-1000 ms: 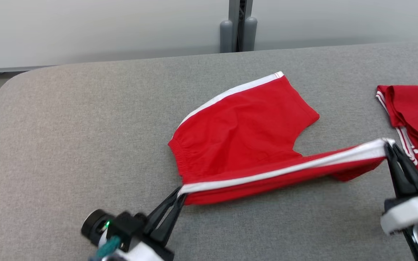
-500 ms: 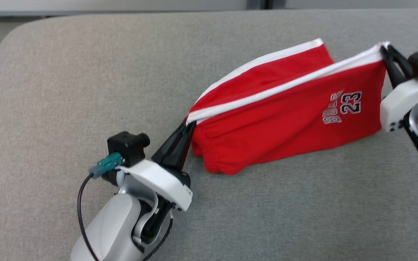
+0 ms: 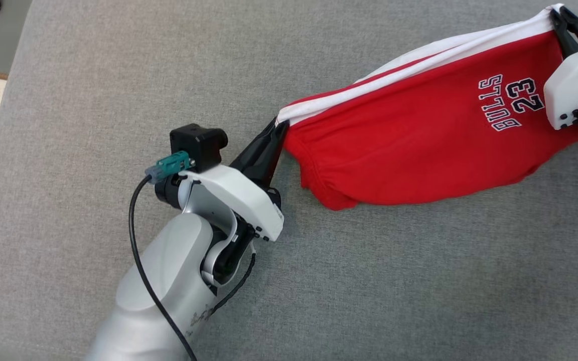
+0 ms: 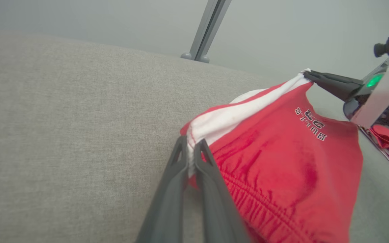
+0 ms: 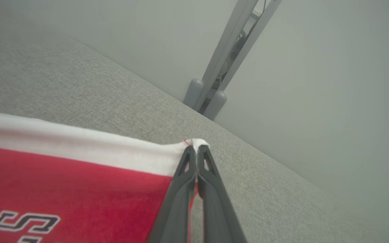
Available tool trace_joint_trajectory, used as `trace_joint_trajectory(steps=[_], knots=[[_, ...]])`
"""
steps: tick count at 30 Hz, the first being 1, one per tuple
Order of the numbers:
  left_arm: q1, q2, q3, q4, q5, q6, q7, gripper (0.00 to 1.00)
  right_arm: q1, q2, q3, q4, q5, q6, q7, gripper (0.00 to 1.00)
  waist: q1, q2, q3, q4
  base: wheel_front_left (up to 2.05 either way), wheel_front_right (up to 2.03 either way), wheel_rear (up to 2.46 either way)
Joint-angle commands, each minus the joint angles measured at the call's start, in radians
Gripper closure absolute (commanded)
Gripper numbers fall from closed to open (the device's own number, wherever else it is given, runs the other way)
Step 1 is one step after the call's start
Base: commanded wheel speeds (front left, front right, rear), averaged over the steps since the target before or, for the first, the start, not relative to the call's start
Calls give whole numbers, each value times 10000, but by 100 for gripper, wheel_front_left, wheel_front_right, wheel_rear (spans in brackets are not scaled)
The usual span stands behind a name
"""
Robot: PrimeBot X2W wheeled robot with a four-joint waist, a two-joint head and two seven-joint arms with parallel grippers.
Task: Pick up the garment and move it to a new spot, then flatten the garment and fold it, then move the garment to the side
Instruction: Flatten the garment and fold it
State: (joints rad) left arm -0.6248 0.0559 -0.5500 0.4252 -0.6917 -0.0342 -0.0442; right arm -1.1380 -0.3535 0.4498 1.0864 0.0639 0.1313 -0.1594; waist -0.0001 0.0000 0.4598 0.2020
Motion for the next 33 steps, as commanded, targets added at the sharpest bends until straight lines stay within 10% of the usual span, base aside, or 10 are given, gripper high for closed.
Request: trace_joint_trajectory(steps=[1,5,6,7,8,10,17,33], knots=[[-184,56,-42,164,-133,-61,19,100,-201,-67,19,241,35,-11,-67,100,1,0,90,74,0,0,0],[-586,8,-274,673,-323,-151,201,65,-537,124,178,847,108,-11,-214,100,1,0,155,12,0,0,0],[-671,3,-335,801,-326,-156,212,62,-597,185,231,970,131,-11,-270,85,1,0,154,-22,0,0,0],[-732,-8,-364,905,-355,-160,184,57,-660,230,246,1081,149,-11,-342,29,1,0,142,-61,0,0,0],[-801,-6,-385,991,-374,-161,122,45,-697,268,230,1132,172,-11,-463,0,1,0,117,-105,0,0,0],[-902,-11,-408,1144,-297,-126,-77,0,-697,400,215,1205,153,-9,-704,0,1,0,27,-205,0,0,0],[-574,247,-281,1454,-8,314,-866,0,-99,781,-71,717,321,-9,-1073,0,1,0,-593,-648,0,0,0],[3128,1179,1294,-1613,1677,2624,-2215,0,5143,1586,-1852,-5200,264,-9,-1064,0,1,0,-3017,-1565,0,0,0]])
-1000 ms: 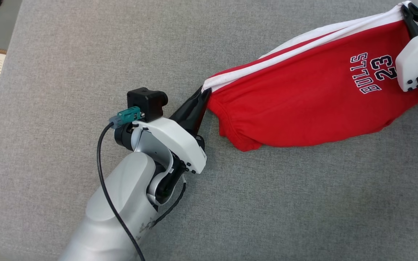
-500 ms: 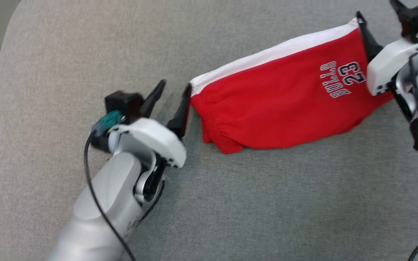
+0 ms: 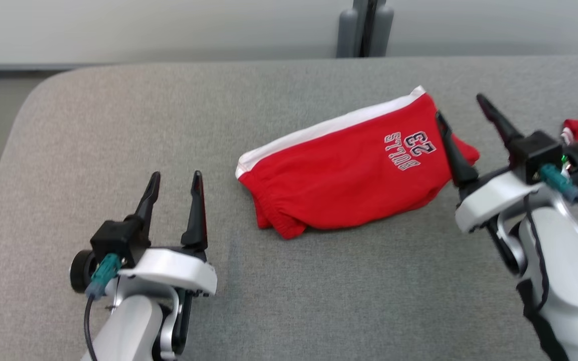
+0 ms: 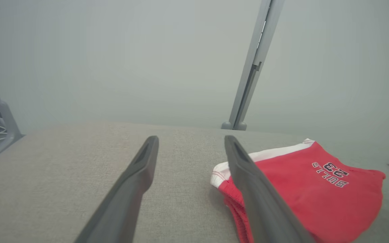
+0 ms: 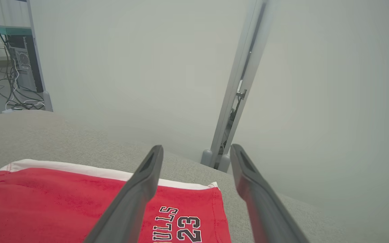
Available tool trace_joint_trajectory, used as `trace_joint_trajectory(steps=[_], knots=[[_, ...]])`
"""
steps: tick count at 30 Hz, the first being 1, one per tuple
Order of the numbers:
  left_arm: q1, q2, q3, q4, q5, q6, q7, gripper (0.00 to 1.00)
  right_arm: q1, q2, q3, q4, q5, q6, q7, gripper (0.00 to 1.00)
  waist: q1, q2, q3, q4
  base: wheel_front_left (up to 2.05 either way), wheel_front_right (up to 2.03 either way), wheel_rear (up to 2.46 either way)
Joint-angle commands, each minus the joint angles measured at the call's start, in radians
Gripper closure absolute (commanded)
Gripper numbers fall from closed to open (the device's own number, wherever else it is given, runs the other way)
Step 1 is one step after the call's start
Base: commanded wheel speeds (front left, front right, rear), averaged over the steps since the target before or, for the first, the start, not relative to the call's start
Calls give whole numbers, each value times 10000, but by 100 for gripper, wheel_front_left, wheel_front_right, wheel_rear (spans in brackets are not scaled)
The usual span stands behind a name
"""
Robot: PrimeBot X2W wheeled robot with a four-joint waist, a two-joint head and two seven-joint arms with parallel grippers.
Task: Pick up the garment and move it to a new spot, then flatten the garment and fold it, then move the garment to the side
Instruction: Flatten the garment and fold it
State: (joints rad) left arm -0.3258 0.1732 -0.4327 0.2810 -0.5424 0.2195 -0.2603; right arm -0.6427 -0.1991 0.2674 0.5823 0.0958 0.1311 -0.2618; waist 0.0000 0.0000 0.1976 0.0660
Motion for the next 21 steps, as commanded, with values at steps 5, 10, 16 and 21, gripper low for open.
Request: trace_joint_trajectory(steps=[5,10,16,21], knots=[[1593,-315,949,-1412,1391,376,-49,0,1570,362,-625,-1231,-109,-7,-42,0,0,0,-1080,-280,0,0,0],[2779,-649,1404,-2055,2262,252,-51,0,2834,699,-1220,-1946,-70,-7,-43,0,0,0,-1704,-332,0,0,0],[3775,-839,1739,-2443,3013,51,-53,0,4077,1045,-1762,-2445,146,-7,-43,0,0,0,-2110,-409,0,0,0],[4242,-994,1903,-2525,3404,-138,-53,0,4713,1229,-2157,-2643,449,-6,-43,0,0,0,-2226,-434,0,0,0]])
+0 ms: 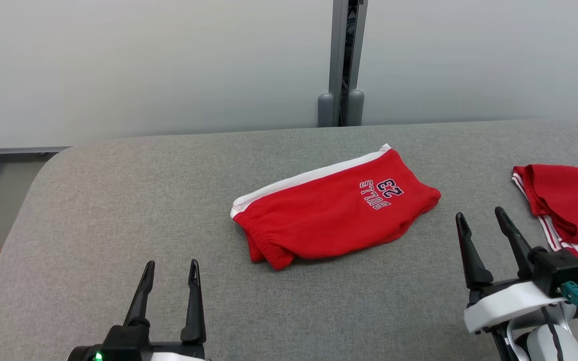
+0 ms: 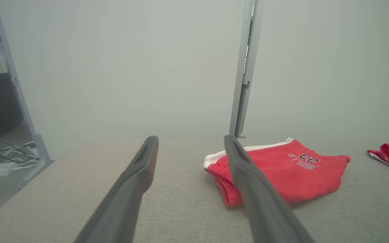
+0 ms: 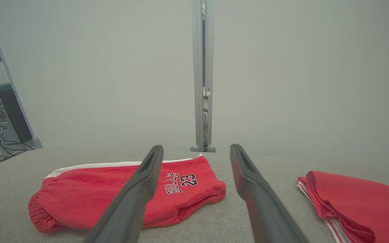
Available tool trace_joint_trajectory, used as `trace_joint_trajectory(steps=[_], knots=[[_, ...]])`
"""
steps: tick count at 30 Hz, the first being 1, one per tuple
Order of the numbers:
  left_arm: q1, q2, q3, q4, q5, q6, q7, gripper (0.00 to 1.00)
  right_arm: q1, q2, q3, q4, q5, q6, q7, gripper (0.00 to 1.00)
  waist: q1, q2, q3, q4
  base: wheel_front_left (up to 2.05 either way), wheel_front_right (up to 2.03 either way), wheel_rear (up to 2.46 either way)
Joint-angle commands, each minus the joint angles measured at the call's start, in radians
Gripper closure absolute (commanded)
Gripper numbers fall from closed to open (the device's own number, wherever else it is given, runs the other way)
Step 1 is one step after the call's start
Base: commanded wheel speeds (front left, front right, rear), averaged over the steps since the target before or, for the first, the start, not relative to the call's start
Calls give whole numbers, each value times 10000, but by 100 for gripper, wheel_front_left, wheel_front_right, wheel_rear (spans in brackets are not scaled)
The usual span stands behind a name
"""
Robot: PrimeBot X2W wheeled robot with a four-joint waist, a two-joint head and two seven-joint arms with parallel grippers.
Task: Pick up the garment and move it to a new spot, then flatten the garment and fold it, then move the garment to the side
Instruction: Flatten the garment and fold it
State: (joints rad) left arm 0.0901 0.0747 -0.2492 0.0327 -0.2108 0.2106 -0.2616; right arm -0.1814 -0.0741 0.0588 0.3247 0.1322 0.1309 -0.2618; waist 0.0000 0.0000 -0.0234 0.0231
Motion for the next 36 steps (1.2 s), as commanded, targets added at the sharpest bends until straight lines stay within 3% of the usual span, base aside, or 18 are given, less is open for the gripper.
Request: trace_joint_trajectory(steps=[1,9,13,21,36], knots=[[141,-34,97,-53,149,-74,-40,0,167,-7,-111,-46,125,-4,-43,0,0,0,-30,-3,0,0,0],[371,-155,-55,-79,470,-260,-40,0,-2,105,-605,867,1216,-4,-44,0,0,0,-6,279,0,0,0],[314,-190,-250,-99,633,-360,-40,0,-759,19,-708,2219,2452,-4,75,0,0,0,223,577,0,0,0],[-202,-209,-561,-102,954,-647,-41,0,-2906,-613,-382,4564,5208,-4,1584,0,0,0,1292,1199,0,0,0],[-1080,-224,-997,58,956,-862,-41,0,-5582,-1487,-318,7946,6666,-2,2383,0,0,0,2681,1934,0,0,0]])
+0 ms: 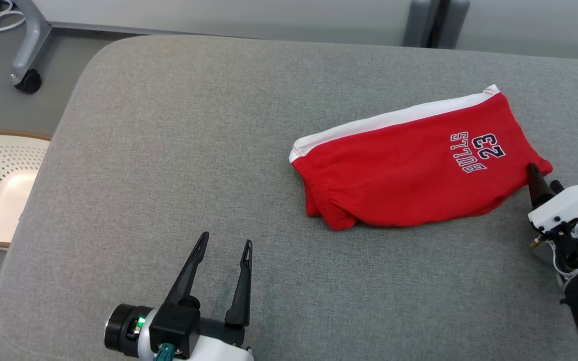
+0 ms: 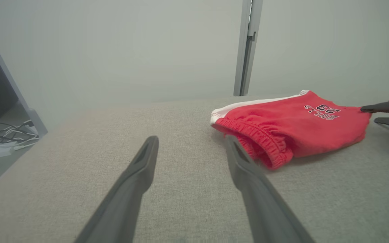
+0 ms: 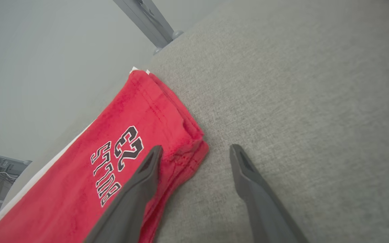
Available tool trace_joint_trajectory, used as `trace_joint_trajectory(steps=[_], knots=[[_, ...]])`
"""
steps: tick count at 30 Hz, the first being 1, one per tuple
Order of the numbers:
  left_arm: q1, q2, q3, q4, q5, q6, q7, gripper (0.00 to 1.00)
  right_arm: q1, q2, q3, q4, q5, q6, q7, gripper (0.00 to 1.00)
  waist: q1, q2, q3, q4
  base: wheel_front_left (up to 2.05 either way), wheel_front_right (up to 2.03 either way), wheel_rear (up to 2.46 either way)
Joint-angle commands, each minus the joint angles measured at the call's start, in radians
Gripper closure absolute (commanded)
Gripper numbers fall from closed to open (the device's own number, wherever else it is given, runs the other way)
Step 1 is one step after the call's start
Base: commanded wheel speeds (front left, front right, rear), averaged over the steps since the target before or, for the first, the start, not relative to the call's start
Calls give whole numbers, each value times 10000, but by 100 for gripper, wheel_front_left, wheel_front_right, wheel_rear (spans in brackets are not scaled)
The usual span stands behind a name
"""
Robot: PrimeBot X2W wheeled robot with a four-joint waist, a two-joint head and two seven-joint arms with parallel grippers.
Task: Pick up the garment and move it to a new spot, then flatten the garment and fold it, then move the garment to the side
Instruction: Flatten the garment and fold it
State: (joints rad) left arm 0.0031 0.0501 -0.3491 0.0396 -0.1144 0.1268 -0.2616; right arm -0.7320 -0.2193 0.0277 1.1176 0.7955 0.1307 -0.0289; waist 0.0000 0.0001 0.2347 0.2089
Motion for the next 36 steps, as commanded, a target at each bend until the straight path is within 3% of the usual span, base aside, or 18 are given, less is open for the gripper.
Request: trace_joint_trajectory(steps=[1,3,4,5,6,21,36], knots=[[-246,21,-16,-13,-30,-15,-41,0,-167,-43,16,177,85,0,136,0,0,-1,149,98,0,0,0],[-276,22,-70,40,-54,4,-41,0,-219,-9,87,389,196,-2,289,0,0,-1,191,138,0,0,0],[-317,22,-95,62,-58,10,-41,0,-244,19,117,441,255,0,336,46,0,-1,198,156,0,0,0],[-360,22,-107,80,-66,19,-41,0,-251,24,165,462,293,-2,349,69,0,-1,202,168,0,0,0],[-399,22,-111,97,-78,38,-41,0,-263,29,229,436,351,-2,304,100,0,-1,200,163,0,0,0],[-128,25,39,175,-46,39,-41,0,815,13,1299,-1160,1209,-2,-887,100,0,-1,-485,-824,0,0,0],[204,23,107,297,-59,-23,-41,0,2924,-538,1935,-2017,2230,0,-1603,100,0,-1,-1288,-2000,0,0,0]])
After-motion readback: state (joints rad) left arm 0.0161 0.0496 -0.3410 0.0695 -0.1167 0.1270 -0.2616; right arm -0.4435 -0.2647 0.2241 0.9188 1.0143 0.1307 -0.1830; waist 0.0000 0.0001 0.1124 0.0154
